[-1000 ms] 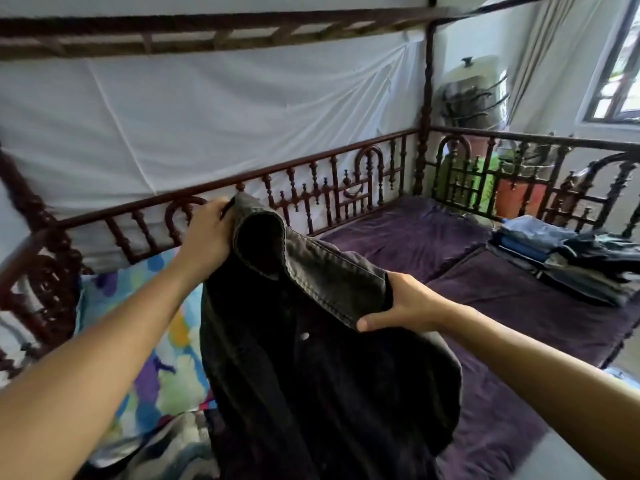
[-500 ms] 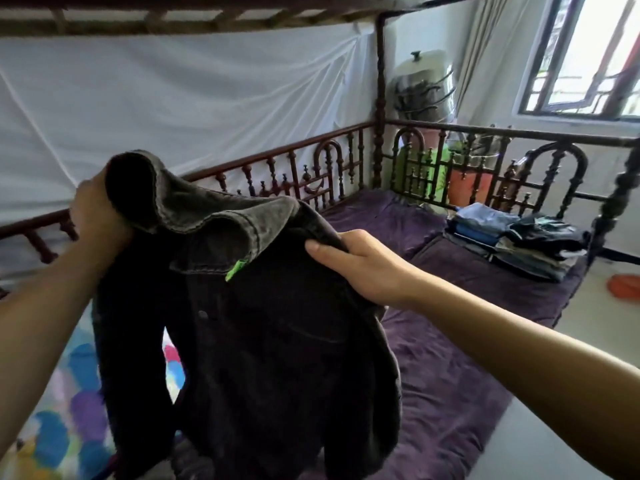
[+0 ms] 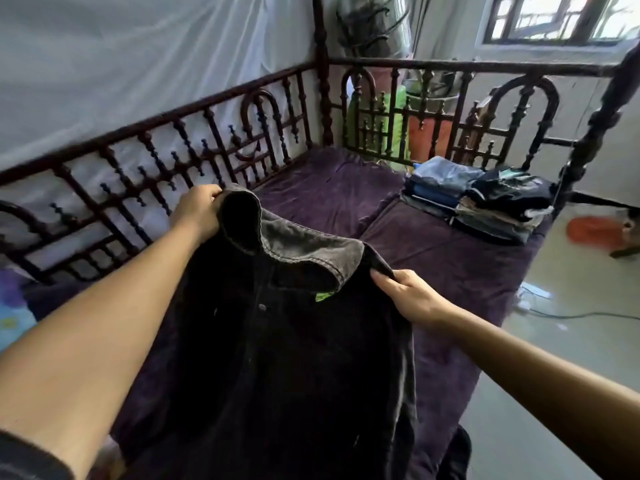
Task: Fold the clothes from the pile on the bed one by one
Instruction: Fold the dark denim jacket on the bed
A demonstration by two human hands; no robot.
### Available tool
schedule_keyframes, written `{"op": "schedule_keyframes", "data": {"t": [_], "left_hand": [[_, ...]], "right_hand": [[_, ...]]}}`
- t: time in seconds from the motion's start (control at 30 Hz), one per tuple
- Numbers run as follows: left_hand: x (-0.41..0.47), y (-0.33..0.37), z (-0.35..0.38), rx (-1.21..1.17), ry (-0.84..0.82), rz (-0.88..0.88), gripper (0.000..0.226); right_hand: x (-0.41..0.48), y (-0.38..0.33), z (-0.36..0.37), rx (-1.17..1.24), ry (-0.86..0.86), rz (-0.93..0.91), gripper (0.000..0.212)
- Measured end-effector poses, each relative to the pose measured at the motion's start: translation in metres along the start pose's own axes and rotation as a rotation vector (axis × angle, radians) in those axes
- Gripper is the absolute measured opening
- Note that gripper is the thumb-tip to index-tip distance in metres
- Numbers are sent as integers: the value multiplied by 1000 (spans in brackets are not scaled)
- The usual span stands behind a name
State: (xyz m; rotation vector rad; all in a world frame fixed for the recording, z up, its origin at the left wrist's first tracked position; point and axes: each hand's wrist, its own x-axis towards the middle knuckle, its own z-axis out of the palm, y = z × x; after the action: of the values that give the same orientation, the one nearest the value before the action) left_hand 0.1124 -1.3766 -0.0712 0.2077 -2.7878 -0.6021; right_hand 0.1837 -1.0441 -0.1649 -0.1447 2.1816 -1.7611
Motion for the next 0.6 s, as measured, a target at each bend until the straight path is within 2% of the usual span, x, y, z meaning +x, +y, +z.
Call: {"op": "schedule_keyframes", "data": {"t": [0.13, 0.37, 0.5, 0.6], "left_hand": [[85, 60, 136, -57, -46, -7, 38], [200, 179, 328, -67, -142, -101, 26], [237, 208, 391, -107, -188, -178, 20], [235, 189, 412, -43, -260, -237, 25]], "right_hand": [[84, 68, -103, 114, 60, 141, 39], [221, 157, -267, 163, 137, 423, 37], [282, 224, -332, -10, 247, 548, 37], [308, 269, -362, -268, 239, 623, 44]]}}
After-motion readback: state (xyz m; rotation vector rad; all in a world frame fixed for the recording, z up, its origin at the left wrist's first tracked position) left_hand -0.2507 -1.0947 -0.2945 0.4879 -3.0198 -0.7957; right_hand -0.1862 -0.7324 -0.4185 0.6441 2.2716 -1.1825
